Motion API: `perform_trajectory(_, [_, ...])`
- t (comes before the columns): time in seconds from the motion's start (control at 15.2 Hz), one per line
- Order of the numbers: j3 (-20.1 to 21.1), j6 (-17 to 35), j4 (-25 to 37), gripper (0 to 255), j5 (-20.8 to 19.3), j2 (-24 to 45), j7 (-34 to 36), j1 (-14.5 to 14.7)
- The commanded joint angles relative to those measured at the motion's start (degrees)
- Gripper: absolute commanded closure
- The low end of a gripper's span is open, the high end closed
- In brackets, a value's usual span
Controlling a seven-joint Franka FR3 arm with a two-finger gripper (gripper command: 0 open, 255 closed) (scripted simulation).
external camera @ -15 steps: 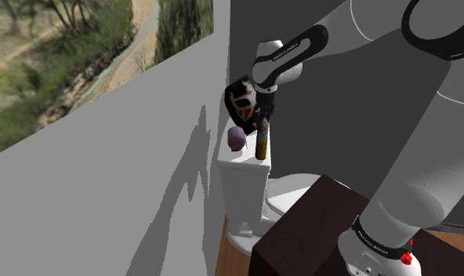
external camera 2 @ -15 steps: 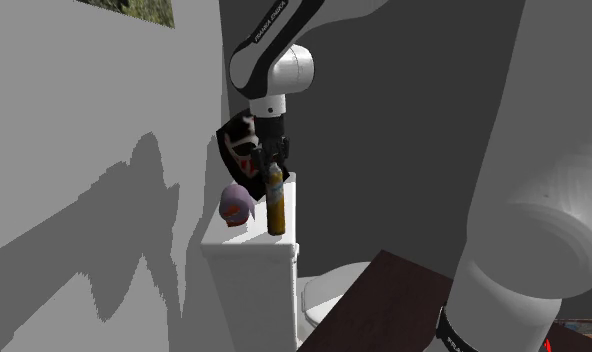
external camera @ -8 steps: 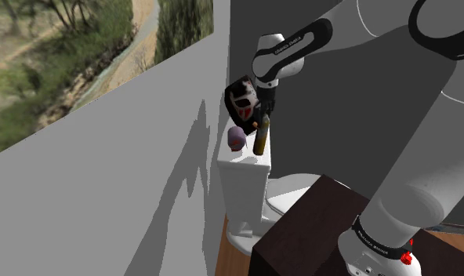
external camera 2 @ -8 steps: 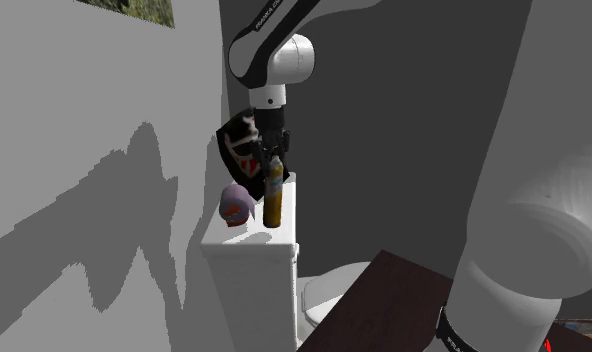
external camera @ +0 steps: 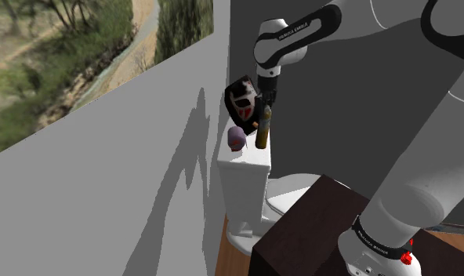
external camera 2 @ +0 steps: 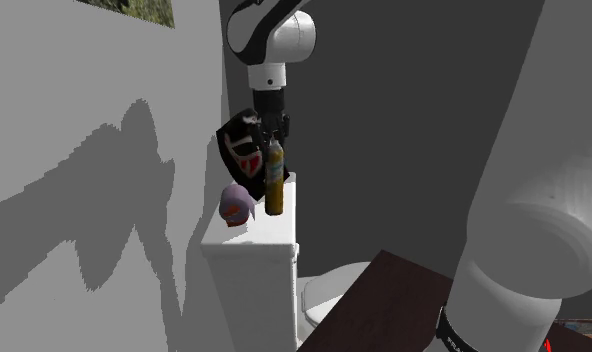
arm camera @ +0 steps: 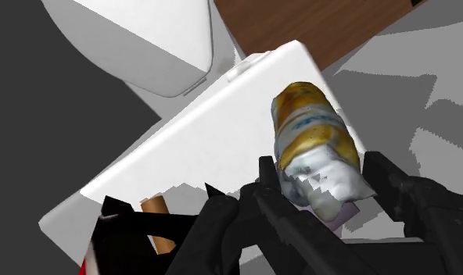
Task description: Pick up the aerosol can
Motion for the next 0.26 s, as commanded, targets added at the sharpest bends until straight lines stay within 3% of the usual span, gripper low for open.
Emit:
perform_trajectory(0.0, [0.0,-1.5,1.1,255,0.0,-0.5,0.1,0.0])
perform_trajectory(0.2, [0.1,-2.4,1.7,255,-0.1,-0.7,0.1,0.0])
